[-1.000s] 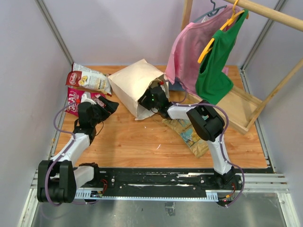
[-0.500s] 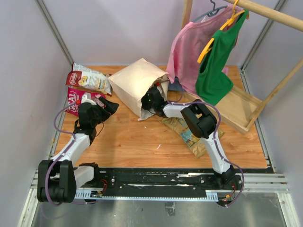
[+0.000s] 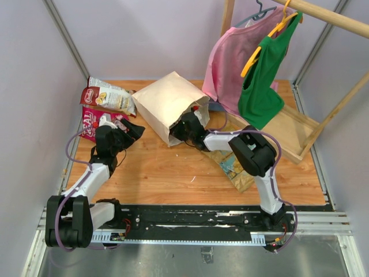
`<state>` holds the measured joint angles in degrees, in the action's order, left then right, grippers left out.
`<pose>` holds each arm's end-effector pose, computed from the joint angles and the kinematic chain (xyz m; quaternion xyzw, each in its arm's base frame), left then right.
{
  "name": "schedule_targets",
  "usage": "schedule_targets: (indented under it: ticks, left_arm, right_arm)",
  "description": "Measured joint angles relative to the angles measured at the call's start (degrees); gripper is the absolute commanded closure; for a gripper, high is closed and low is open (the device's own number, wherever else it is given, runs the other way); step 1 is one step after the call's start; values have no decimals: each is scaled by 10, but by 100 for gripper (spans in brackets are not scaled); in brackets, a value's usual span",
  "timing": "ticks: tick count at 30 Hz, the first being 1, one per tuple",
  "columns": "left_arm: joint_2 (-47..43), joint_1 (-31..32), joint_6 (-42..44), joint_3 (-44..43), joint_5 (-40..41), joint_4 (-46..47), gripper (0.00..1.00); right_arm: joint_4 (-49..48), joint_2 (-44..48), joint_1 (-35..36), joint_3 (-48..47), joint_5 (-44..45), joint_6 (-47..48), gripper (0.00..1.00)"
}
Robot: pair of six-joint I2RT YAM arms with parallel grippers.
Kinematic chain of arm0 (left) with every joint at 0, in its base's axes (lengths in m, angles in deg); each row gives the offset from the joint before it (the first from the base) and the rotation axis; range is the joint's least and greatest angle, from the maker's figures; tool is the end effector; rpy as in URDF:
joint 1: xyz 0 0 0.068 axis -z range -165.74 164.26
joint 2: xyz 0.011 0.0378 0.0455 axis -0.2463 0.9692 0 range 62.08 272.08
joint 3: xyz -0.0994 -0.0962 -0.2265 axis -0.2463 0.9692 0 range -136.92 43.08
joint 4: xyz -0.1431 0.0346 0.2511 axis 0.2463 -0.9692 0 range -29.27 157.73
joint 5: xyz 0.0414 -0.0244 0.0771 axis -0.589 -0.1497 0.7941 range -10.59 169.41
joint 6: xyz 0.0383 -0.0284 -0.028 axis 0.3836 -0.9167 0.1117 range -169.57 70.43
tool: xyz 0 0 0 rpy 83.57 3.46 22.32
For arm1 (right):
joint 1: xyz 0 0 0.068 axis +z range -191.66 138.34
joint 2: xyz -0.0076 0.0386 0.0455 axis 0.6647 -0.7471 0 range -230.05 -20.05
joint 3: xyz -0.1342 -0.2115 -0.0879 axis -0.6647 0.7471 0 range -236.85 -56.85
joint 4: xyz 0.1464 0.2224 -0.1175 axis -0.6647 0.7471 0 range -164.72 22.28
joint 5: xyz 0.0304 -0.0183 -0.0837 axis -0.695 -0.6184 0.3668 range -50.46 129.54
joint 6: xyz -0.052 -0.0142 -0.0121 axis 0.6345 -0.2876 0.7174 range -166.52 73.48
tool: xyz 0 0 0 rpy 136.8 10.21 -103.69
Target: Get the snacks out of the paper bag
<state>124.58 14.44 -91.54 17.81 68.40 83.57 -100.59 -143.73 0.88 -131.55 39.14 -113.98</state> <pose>0.2611 -0.0079 0.1809 -0.2428 0.7875 -0.2756 0.4949 0.3619 0.3325 0.1140 0.1782 0.8152 0.4532 0.3137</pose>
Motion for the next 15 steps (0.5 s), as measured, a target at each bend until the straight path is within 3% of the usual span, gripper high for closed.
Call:
schedule_targets:
  ticks: [15]
  left_arm:
    - [-3,0,1,0,-2,0,2]
  right_arm:
    - [1,240,41,205,66,43,99]
